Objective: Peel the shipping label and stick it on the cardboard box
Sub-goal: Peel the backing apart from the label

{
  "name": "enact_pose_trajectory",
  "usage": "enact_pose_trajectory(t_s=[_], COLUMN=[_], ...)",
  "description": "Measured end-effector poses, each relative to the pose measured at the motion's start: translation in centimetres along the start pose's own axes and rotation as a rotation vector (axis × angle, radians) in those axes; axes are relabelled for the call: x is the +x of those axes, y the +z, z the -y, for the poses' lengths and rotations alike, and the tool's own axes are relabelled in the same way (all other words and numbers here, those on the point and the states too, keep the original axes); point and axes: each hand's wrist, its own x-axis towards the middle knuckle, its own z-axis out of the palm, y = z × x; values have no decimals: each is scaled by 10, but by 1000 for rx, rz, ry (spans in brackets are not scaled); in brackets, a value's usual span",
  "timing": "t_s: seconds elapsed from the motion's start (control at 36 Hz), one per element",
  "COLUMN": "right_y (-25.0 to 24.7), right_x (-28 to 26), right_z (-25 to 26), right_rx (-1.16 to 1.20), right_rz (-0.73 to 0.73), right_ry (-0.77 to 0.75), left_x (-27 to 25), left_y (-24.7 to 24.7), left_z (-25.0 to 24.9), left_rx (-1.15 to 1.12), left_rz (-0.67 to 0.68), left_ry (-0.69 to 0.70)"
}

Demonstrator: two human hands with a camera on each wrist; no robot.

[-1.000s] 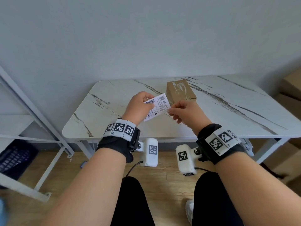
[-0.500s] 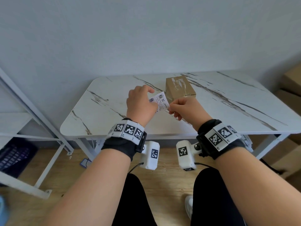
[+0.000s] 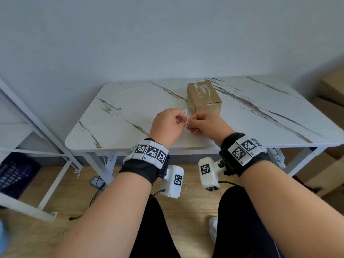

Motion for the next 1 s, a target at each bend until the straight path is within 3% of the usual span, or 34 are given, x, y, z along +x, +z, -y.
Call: enact_pose_trajectory(t_s=[0.42, 1.0], right_y=[-2, -9], right_x=[4, 2], right_z=[-10, -12], right_rx=[56, 133], right_rz=[5, 34], right_ry=[-5, -19], left_x=[-3, -4], left_y=[6, 10], left_z=[5, 3], left_rx=[-62, 207], left_rz=[-20, -65], left_ry=[-80, 169])
